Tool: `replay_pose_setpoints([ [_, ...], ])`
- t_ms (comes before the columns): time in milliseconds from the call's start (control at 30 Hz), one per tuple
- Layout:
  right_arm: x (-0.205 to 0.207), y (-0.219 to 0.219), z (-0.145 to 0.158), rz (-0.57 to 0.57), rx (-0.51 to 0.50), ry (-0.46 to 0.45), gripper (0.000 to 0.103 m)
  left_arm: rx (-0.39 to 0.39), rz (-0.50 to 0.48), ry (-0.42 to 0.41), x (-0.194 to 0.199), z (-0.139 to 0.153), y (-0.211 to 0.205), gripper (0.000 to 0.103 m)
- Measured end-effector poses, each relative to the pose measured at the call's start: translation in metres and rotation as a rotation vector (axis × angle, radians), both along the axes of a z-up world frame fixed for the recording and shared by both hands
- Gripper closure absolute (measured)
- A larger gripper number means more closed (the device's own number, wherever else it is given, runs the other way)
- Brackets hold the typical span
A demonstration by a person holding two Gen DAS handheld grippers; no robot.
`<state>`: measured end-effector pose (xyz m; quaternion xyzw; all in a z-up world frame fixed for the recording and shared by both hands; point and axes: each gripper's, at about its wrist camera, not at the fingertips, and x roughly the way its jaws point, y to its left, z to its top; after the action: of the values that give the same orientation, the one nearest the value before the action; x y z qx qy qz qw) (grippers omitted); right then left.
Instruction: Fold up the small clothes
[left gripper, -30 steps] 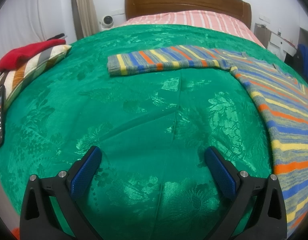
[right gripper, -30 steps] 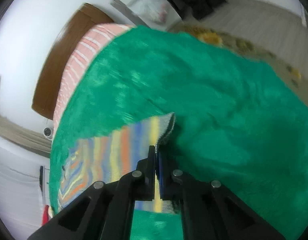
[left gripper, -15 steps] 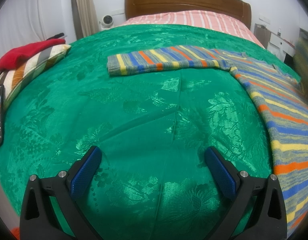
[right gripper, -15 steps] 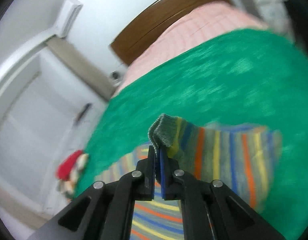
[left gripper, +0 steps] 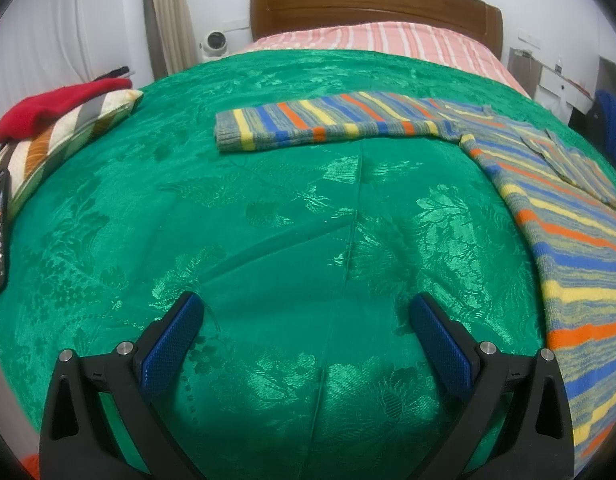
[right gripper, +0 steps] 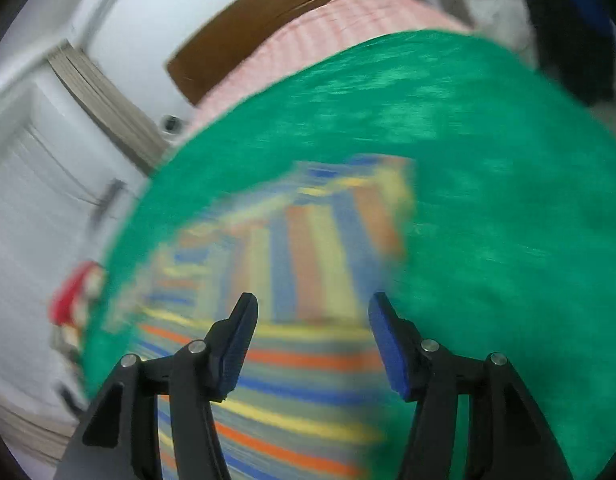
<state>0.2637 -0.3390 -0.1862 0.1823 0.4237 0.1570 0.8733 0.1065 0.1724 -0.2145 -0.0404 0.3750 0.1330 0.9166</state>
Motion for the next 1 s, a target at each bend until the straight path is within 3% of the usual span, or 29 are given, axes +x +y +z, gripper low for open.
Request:
replay_pose_setpoints([
  [167,-0.058,-0.059,-0.021,-0.076,-0.085,-0.016,0.045,0.003,0.001,-0.004,0.001,0.001,0.001,0.0],
  [300,-0.098,-0.081,-0.025,-0.121,-0.077,-0.062,0.044,0.003,0.001,-0.004,0.0,0.0,0.0,0.0],
  [400,-0.118,-0.081,-0.029,-0.154,-0.055,-0.107,0.033,0.004,0.002,-0.006,0.0,0.001,0.0,0.0],
  [533,-0.124,-0.079,-0.053,-0.195,-0.045,-0.091,0.032,0.004,0.002,-0.007,0.0,0.001,0.0,0.0],
  [600,-0.127,-0.079,-0.063,-0.195,-0.025,-0.13,0.031,0.004,0.002,-0.007,-0.001,0.001,-0.001,0.0],
  [1000,-0.13,-0.078,-0.07,-0.171,-0.007,-0.173,0.025,0.005,0.002,-0.008,-0.001,0.0,-0.001,0.0],
])
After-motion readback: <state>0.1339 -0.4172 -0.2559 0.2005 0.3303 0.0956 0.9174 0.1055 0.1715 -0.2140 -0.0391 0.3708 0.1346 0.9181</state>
